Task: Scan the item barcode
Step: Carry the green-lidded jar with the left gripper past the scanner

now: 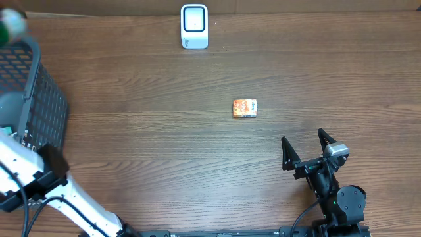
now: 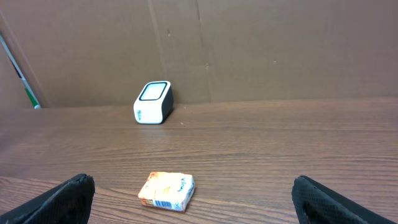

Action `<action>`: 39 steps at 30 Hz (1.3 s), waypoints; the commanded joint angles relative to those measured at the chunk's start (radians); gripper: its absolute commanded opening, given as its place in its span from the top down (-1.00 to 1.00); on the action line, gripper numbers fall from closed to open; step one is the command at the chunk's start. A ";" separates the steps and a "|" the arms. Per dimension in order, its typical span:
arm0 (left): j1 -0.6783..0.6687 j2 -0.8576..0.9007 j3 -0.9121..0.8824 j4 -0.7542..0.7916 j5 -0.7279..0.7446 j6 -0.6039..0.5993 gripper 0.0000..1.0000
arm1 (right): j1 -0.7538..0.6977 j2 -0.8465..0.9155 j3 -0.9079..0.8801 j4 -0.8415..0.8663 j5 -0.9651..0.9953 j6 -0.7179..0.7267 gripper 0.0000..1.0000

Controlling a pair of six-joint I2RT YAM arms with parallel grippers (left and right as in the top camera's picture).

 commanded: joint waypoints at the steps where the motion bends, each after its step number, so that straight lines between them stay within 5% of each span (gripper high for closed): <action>1: -0.148 -0.023 0.018 0.000 0.128 0.052 0.40 | 0.001 -0.012 -0.010 0.004 -0.002 0.002 -1.00; 10: -0.544 0.008 -0.011 -0.042 -0.172 0.351 0.38 | 0.001 -0.012 -0.010 0.004 -0.002 0.002 -1.00; 22: -0.822 0.210 -0.203 -0.026 -0.183 0.673 0.32 | 0.001 -0.012 -0.010 0.004 -0.002 0.002 -1.00; 29: -0.852 0.351 -0.203 -0.059 -0.190 0.736 0.29 | 0.001 -0.012 -0.010 0.004 -0.002 0.002 -1.00; 39: -0.858 0.436 -0.288 -0.059 -0.257 0.621 0.35 | 0.001 -0.012 -0.010 0.004 -0.002 0.002 -1.00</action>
